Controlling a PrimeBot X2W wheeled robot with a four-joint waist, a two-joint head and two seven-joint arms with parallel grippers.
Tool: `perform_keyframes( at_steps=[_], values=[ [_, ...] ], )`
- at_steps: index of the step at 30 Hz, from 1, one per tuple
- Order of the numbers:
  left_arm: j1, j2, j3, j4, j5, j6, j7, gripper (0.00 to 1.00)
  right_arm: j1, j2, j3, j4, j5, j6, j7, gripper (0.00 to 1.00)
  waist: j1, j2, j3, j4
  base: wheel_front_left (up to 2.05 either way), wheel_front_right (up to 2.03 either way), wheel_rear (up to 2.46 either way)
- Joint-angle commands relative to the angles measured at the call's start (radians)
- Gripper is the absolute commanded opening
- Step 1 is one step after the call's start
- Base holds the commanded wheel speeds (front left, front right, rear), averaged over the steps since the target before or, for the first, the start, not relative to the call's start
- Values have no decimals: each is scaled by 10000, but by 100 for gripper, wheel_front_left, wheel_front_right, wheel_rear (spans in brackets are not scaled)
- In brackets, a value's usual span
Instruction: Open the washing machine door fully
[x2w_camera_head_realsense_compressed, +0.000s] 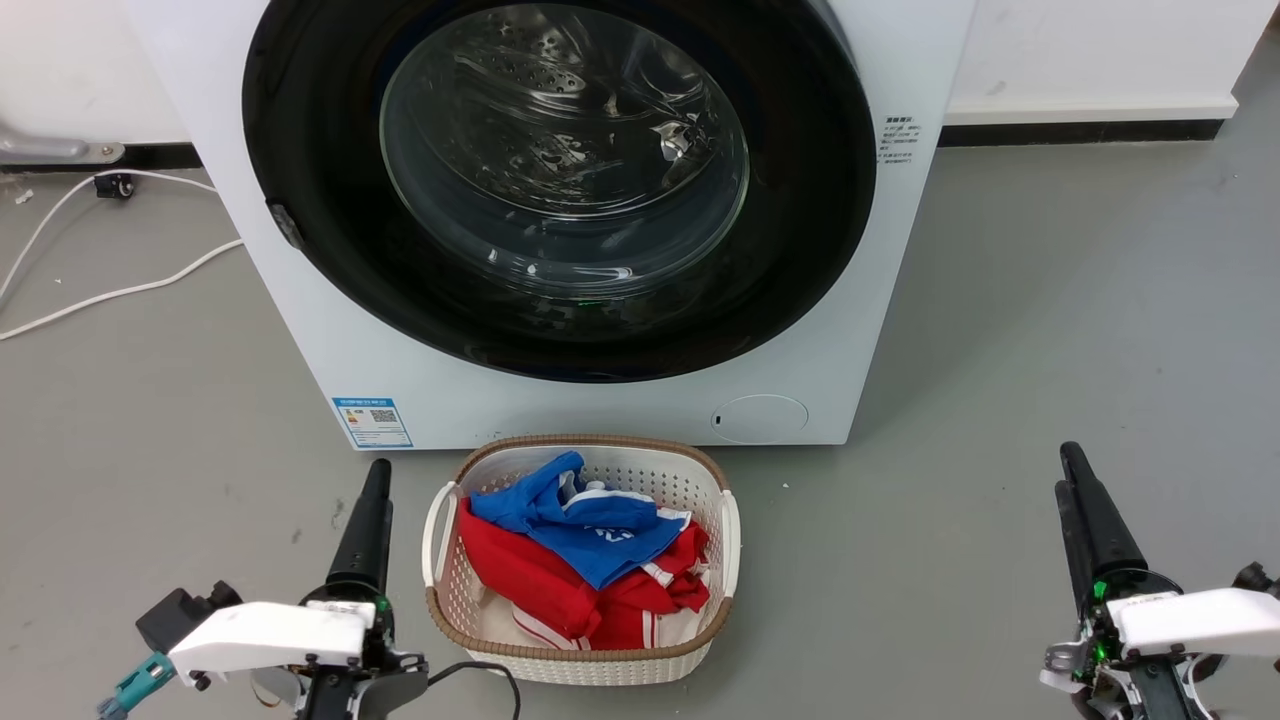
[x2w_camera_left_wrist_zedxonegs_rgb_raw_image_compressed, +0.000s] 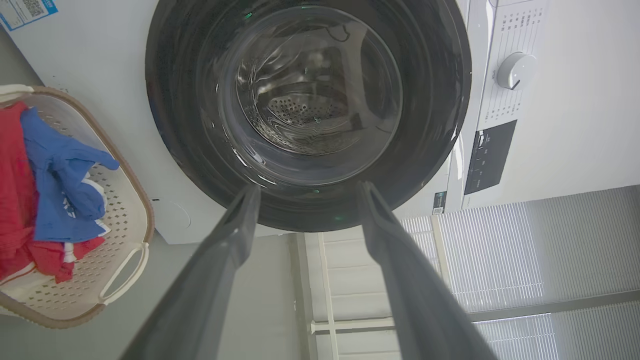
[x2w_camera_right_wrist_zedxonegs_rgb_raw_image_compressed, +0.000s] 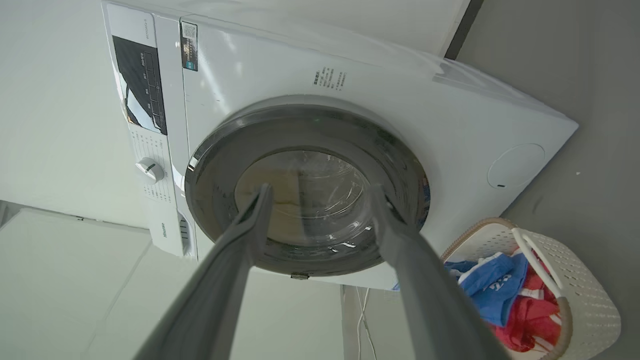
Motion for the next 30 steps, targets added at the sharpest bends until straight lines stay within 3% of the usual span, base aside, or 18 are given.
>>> perform_keyframes(
  at_steps=[1, 15, 30],
  values=[
    [-146, 27, -122, -239, 489, -2, -108, 100, -106, -94, 67, -288, -491, 16, -104, 100, 0, 0, -1, 7, 0, 0, 0],
    [-214, 154, -799, -458, 4789, 163, -739, 100, 6, -274, 311, -772, -4272, 18, -562, 100, 0, 0, 2, 77, 0, 0, 0],
    [-348, 487, -1506, -394, 7489, 511, -1239, 100, 209, -472, 442, -1293, -6859, 20, -380, 100, 0, 0, -14, 114, 0, 0, 0]
  ],
)
